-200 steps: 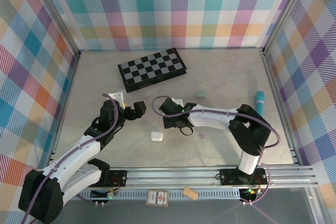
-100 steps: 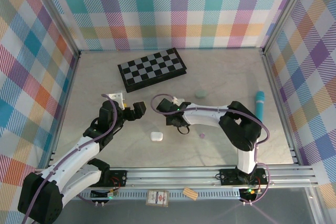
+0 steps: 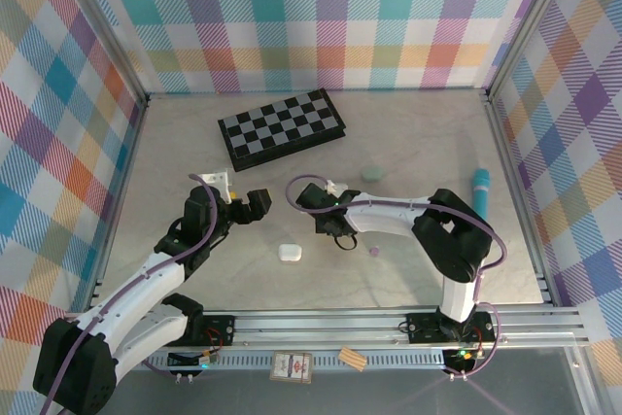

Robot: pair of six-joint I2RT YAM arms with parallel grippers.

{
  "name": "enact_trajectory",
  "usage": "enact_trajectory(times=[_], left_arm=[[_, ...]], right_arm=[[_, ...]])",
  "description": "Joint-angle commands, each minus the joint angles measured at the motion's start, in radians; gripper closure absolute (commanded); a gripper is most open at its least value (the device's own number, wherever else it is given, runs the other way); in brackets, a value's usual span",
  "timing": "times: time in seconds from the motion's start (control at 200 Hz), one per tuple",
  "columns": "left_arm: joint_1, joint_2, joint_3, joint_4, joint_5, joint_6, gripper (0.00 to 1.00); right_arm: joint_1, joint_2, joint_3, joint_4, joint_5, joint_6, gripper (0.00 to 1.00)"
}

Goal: Insert the wireless bluetooth earbuds into the charging case

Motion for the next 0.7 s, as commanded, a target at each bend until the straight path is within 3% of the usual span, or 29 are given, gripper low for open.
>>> enact_trajectory(times=[0.0,0.225,0.375,0.695], left_arm=[[0.008,-0.003,-0.011,0.002,0.014,0.002,0.00],[0.008,-0.001,-0.009,0.001,0.019,0.003,0.00],[0.008,-0.002,-0.005,0.000,0.022,0.004,0.00],[0.008,0.008,0.003,0.005,0.025,0.007,0.00]], right_arm=[[-0.011,0.016,0.010,0.027,-0.018,-0.035,0.46],[-0.021,0.031,0.017,0.031,-0.043,-0.075,0.57],[-0.022,0.020,0.013,0.011,-0.044,-0.110,0.51],[-0.026,0.019,-0.002,-0.011,-0.059,-0.122,0.52]])
